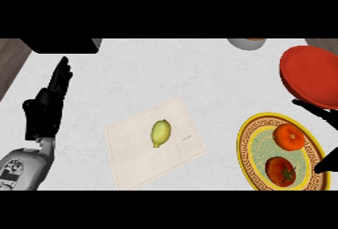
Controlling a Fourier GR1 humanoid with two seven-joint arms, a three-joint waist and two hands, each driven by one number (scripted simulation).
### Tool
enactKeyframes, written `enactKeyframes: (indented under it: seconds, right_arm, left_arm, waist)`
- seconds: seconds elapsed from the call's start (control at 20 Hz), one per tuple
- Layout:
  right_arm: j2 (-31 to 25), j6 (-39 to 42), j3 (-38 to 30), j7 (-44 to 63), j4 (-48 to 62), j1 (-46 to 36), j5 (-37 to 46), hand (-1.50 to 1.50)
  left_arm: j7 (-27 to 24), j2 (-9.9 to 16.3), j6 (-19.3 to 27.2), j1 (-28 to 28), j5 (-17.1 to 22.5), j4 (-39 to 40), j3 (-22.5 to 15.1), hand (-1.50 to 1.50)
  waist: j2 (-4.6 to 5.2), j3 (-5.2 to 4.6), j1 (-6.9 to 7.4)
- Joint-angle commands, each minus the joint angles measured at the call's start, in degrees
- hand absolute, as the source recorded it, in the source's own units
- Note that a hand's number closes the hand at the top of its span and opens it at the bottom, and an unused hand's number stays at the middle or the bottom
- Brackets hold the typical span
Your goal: Pick the squash from the plate and place it in the bowl
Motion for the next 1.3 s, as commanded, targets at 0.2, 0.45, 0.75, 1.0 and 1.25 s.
enactKeyframes:
  seconds: [0.2, 0.45, 0.75, 1.0, 1.25]
  right_arm:
    - [4.7, 0.8, -2.5, -2.5, 7.3, -2.2, 7.6, -1.50]
    - [11.6, -2.1, -0.8, -3.3, 14.2, -7.0, 12.4, -1.50]
    - [16.0, -6.6, -1.7, -7.0, 19.0, -6.2, 17.8, -1.50]
    - [15.9, -11.7, 0.2, -13.9, 22.8, -7.9, 23.6, 1.50]
    - [14.9, -10.2, -3.9, -18.8, 28.8, -11.9, 25.0, 1.50]
  left_arm:
    - [0.1, -5.7, -0.4, -0.2, -5.0, 1.4, 0.4, 0.00]
    - [-0.3, -4.3, -4.1, 2.8, -2.9, -2.4, 3.9, 0.00]
    - [-1.0, -4.4, -6.3, 2.2, -5.7, -1.7, 6.6, 0.00]
    - [1.7, -5.1, -6.9, -2.5, -6.0, 0.6, 7.7, 0.00]
    - [2.7, -6.9, -7.9, 2.7, -8.1, -4.8, 7.6, 0.00]
  waist:
    - [0.03, 0.02, -0.11]
    - [0.06, 0.03, 0.31]
    - [0.06, 0.03, 0.11]
    - [0.11, 0.05, 0.03]
    - [0.05, 0.04, 0.31]
